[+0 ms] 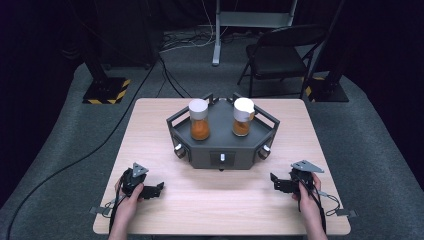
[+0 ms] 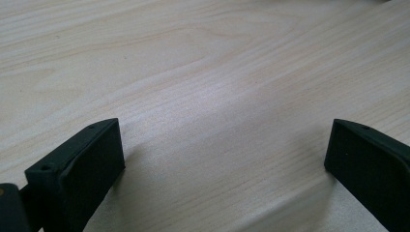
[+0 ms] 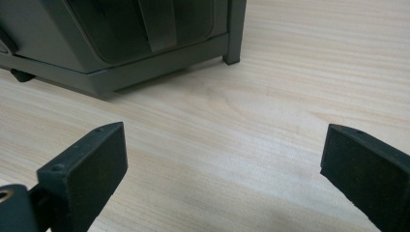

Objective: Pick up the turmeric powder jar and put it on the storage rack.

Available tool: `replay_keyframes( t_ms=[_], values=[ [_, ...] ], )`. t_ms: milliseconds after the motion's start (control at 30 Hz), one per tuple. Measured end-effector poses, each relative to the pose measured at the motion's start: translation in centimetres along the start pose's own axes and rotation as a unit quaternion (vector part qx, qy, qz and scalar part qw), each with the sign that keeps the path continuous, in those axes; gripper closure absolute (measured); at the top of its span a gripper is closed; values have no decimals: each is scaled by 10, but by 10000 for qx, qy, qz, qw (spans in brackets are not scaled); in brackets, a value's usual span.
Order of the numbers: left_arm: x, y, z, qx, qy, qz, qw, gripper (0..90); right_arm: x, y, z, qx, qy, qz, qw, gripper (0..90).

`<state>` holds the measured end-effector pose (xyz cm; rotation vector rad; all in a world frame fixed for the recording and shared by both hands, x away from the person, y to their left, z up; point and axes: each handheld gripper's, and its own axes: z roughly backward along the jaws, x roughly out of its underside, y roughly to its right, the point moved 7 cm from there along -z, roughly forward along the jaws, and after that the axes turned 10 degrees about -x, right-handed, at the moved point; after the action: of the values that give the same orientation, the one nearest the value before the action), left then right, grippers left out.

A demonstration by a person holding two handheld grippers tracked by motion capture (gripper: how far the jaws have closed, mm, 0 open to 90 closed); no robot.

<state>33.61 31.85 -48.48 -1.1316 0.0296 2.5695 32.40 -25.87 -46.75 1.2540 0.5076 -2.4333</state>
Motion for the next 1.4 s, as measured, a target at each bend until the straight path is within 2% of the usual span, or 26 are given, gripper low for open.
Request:
replay_keyframes(
  t_ms=[233,300,367,500,600,733,1400],
  values=[
    [0,0,0,0,13,20,10000,0,11,3,-6,70,-207,-15,9998,21],
    [0,0,-1,0,14,23,10000,0,10,5,-7,56,-422,-69,9991,28],
    [0,0,0,-2,14,23,10000,0,10,5,-7,31,-443,-75,9990,25],
    [0,1,0,-6,14,24,10000,0,8,6,-8,42,-655,-144,9977,18],
    [0,0,0,-5,5,9,10000,0,8,5,-8,79,-690,-106,9975,15],
    [0,1,0,-2,3,1,10000,0,7,-2,-10,208,-852,89,9961,0],
    [0,2,0,29,22,-10,10000,0,7,-3,-10,210,-843,79,9962,0]
  ],
)
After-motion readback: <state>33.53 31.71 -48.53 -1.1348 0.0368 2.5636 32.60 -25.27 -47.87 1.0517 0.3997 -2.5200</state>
